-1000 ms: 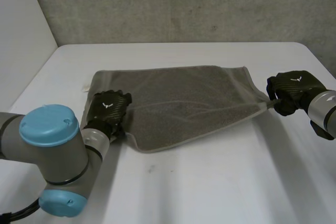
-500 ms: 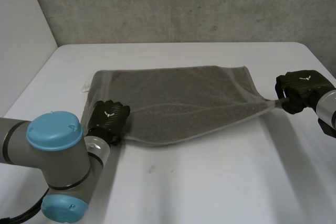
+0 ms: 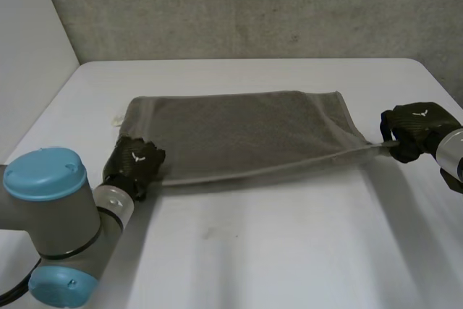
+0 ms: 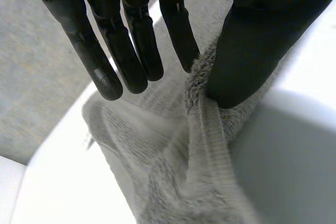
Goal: Fold the towel.
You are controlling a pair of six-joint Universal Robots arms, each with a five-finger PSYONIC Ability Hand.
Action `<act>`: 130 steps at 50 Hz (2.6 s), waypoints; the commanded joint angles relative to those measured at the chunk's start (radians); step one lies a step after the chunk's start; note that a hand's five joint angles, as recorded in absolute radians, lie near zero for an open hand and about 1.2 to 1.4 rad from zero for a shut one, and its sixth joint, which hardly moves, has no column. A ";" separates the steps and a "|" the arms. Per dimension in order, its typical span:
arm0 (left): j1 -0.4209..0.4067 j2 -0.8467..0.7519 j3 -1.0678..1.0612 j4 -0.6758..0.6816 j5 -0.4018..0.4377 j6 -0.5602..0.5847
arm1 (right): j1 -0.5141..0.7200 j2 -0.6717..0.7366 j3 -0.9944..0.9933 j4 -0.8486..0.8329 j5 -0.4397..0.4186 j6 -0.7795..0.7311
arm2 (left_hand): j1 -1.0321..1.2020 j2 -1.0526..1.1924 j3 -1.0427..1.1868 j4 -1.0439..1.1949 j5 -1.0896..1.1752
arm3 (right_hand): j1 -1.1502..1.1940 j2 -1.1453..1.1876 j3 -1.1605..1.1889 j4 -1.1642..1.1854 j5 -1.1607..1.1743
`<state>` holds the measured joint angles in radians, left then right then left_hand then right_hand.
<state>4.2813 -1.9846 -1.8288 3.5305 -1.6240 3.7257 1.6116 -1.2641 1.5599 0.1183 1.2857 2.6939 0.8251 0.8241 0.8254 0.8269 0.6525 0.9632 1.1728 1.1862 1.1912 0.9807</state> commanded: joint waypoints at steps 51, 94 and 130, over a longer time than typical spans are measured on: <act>0.117 0.595 -0.019 -0.708 0.205 0.103 | -0.024 -0.308 -0.052 0.615 0.017 -0.508 | 0.571 0.572 0.571 0.569 0.569 | 0.433 0.223 0.210 0.205 0.241; 0.091 -0.543 0.974 -0.358 0.208 0.252 | 0.131 0.543 -0.607 -0.129 0.211 -0.232 | 0.571 0.572 0.571 0.569 0.569 | 0.433 0.223 0.210 0.205 0.241; 0.063 -0.171 0.607 -0.234 0.203 0.111 | 0.079 0.238 -0.329 -0.083 0.063 -0.019 | -0.635 -0.634 -0.635 -0.637 -0.637 | -0.789 -0.998 -1.012 -1.017 -0.981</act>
<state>4.3438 -2.3248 -1.0550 3.2990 -1.4261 3.9299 1.7426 -0.8735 1.0583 -0.0677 1.4356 2.6040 0.1945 0.1838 0.1841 0.1839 0.0315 0.2084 0.2325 0.2100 0.2331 0.0612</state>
